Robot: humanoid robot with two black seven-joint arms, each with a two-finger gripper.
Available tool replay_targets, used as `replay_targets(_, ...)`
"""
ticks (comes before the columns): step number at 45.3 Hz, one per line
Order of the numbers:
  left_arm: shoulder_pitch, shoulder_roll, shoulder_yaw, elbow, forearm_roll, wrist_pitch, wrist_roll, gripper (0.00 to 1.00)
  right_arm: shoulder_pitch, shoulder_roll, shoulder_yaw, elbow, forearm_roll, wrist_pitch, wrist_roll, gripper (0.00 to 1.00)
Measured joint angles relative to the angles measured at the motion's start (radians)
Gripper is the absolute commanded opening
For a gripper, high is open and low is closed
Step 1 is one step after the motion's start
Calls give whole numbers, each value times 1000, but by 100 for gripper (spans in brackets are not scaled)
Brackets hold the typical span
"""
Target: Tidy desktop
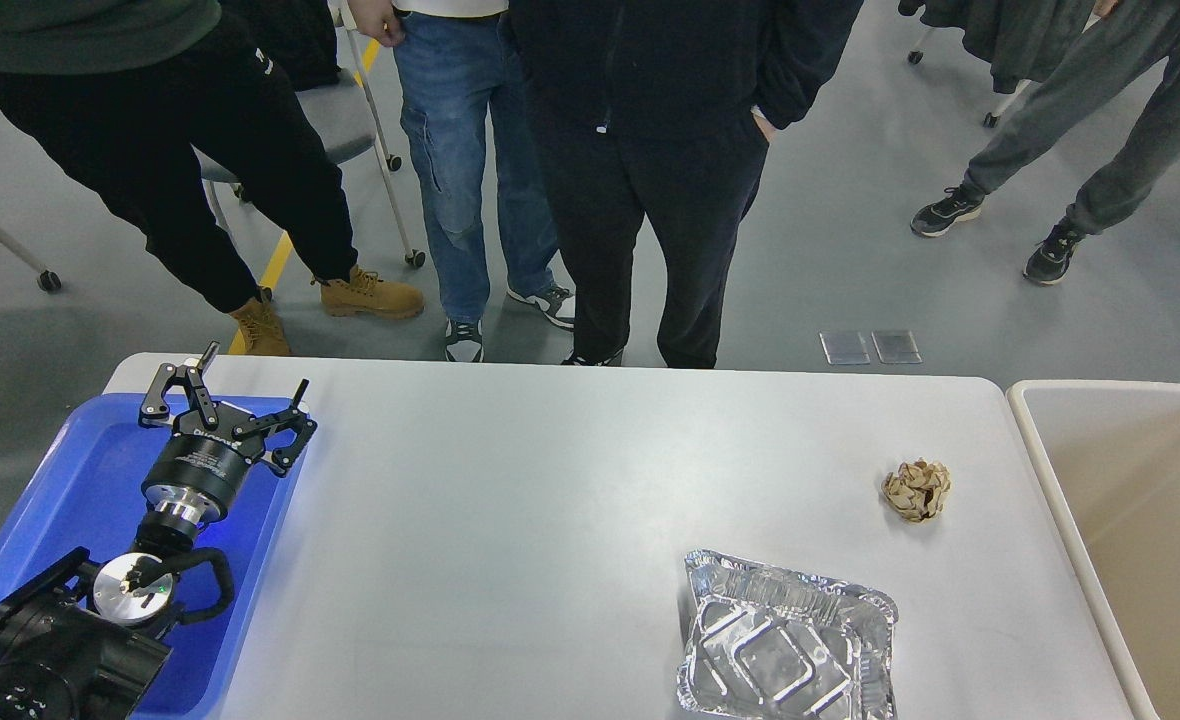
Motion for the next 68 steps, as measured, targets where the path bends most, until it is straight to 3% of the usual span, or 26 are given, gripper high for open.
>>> replay_targets(8, -1, 0, 0, 0, 0, 0, 0, 100, 49, -54, 0, 69, -11, 32, 2, 100)
replay_targets(22, -1, 0, 0, 0, 0, 0, 0, 100, 272, -319, 20, 505, -114, 103, 4, 100)
replay_targets(36, -1, 0, 1, 0, 0, 0, 0, 100, 481, -455, 7, 767, -273, 178, 3, 100)
replay_targets(51, -1, 0, 1, 0, 1, 0, 0, 100, 836, -496, -267, 928, -484, 304, -3, 100)
replay_targets(68, -1, 0, 1, 0, 2, 0, 0, 100, 1242, -346, -683, 1011, -665, 417, -5, 100)
